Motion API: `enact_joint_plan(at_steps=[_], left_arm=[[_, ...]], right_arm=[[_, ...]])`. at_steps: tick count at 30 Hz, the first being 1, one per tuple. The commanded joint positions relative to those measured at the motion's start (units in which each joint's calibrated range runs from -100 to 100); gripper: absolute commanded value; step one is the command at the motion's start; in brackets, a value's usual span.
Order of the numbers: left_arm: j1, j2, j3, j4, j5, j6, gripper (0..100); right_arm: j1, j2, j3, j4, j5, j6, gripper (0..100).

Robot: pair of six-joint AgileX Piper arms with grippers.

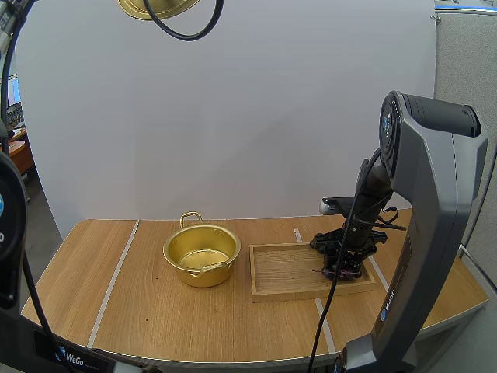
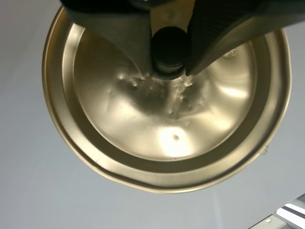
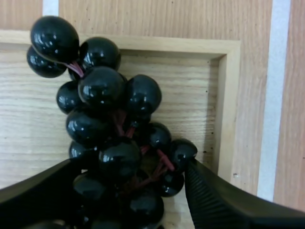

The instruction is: Open the pot, put the grape inside, and close it

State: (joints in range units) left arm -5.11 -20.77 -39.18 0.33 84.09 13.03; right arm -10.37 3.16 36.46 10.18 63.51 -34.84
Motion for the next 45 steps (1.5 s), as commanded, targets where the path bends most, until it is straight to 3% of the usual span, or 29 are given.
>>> enact_joint_plan(at_steps=[1,9,10,12,13,14,26,40,45], left_arm=[[-0.20,-0.3,-0.6,0.8,-1.5,-0.2,0],[-0.20,-0.3,-0.6,0.8,-1.5,-0.2,0],[-0.20,-0.3,-0.6,0.8,-1.5,-0.2,0],[-0.20,-0.3,-0.6,0.8,-1.5,-0.2,0],[-0.20,-0.3,-0.6,0.8,-1.5,-0.2,0],[-0.20,-0.3,-0.6,0.8,-1.5,-0.2,0],[-0.20,-0.3,-0.6,0.8,-1.5,-0.2,0],[-0.20,-0.3,-0.6,0.8,-1.5,-0.2,0],[-0.20,-0.3,-0.6,0.8,-1.5,-0.2,0]], right_arm=[[-0.2,0.5,0.5,0.6,3.7,-0.6,100],[-0.2,0.5,0.5,0.6,2.3,-0.6,100],[-0.2,0.5,0.5,0.6,2.3,-0.6,88],[-0.2,0.5,0.5,0.6,2.5,-0.6,44],[-0.2,0.5,0.5,0.6,2.5,-0.6,12],[-0.2,0.5,0.5,0.6,2.5,-0.6,0],[-0.2,-3.2,0.5,0.7,3.5,-0.6,0],[0.3,-27.6,0.4,2.4,5.5,-0.6,0],[2.0,-32.4,-4.5,3.3,13.3,-0.6,0]])
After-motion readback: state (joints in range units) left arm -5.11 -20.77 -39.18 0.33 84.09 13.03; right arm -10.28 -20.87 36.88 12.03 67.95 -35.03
